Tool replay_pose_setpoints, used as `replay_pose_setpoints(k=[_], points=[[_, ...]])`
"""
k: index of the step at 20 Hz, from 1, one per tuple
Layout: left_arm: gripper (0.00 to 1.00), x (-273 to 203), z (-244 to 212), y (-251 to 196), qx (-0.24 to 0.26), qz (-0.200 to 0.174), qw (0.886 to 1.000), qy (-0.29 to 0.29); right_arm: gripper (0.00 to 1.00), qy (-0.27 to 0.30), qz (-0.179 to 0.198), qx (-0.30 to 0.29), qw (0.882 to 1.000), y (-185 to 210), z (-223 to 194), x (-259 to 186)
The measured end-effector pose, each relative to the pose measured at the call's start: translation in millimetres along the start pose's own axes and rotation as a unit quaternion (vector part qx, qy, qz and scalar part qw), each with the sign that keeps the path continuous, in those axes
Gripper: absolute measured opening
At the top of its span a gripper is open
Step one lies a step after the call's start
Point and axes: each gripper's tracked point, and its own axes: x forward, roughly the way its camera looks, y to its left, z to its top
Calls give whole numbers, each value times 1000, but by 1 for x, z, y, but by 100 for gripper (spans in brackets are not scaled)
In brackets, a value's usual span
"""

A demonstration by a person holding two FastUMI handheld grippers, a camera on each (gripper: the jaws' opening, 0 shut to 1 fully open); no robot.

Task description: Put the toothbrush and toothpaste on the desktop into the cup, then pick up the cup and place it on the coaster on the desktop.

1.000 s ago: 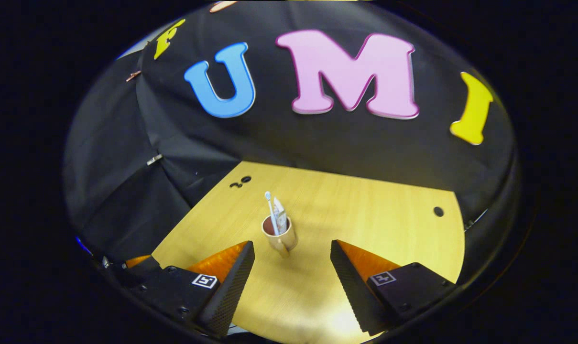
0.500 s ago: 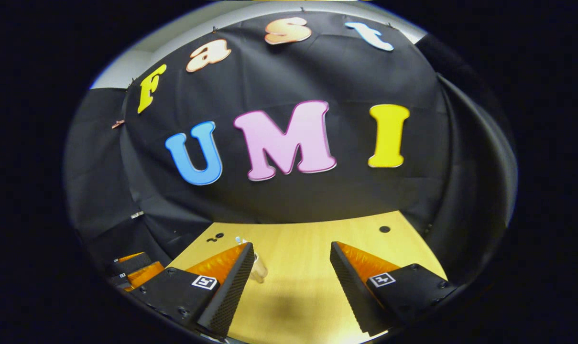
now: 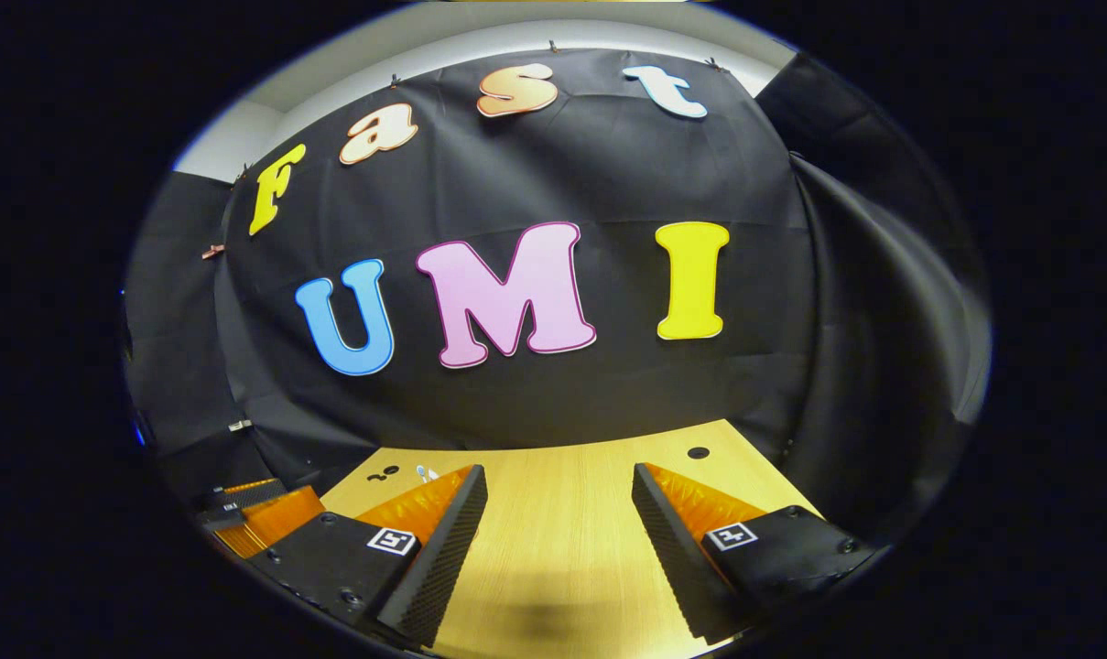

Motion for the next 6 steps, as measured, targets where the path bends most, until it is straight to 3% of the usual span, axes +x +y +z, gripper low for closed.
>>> replay_pose_setpoints(k=[6], points=[[97, 21, 20, 11, 13, 28, 999, -26, 98, 5, 23, -4, 1000, -6, 4, 17]])
